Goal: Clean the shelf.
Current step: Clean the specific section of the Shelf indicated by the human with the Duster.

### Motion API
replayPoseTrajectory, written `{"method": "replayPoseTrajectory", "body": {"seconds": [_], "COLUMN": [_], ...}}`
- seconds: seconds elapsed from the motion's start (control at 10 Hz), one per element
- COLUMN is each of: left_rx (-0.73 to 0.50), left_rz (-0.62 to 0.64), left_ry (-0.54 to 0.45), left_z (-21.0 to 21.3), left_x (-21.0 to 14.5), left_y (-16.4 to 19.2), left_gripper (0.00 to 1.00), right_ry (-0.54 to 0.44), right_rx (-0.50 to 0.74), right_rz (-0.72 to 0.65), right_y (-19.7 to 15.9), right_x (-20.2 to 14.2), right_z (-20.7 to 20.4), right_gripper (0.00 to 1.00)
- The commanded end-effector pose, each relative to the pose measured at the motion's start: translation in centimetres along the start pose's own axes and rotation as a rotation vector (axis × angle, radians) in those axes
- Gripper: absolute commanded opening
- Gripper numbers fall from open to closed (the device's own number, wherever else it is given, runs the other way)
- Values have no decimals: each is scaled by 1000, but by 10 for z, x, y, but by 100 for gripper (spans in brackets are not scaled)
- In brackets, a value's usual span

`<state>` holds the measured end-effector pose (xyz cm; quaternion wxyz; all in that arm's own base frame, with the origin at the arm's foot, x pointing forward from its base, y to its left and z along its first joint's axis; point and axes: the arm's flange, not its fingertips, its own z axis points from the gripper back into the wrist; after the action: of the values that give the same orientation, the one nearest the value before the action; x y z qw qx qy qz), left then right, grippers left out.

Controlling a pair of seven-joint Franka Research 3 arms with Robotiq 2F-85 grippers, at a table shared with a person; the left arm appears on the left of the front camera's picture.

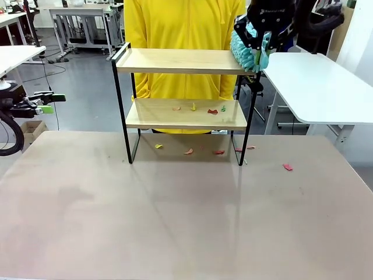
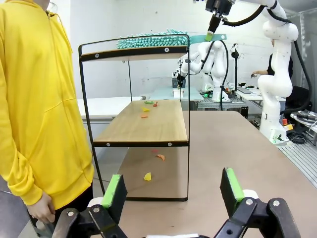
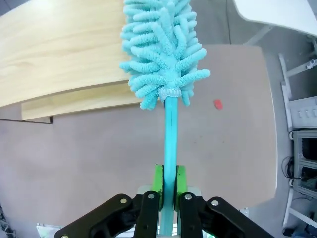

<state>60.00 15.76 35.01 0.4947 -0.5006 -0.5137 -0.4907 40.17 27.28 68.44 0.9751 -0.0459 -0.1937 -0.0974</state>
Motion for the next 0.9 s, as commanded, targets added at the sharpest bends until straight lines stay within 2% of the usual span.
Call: {"method": "replayPoseTrajectory", "body": {"seconds": [0.0,0.1,0.2,0.4,0.6,0.8], "left_rx": [1,1,1,1,1,1], "left_rz": [-9,-9,-9,-9,-9,-9], "left_ry": [-2,-2,-2,-2,-2,-2], "left_z": [0,0,0,0,0,0], "left_x": [3,3,3,3,3,3], "left_y": [-2,-2,-2,-2,-2,-2], "left_gripper": [100,100,100,100,100,100], "right_ry": [-89,-152,-163,-136,-86,-6], "right_rx": [74,155,217,342,481,548], "right_rz": [74,125,184,301,513,741], "right_y": [-6,-23,-38,-60,-80,-97], "right_x": [-6,-9,-13,-14,-20,-30], "right_z": [25,44,55,65,73,74], "right_gripper": [13,13,13,13,13,13]}}
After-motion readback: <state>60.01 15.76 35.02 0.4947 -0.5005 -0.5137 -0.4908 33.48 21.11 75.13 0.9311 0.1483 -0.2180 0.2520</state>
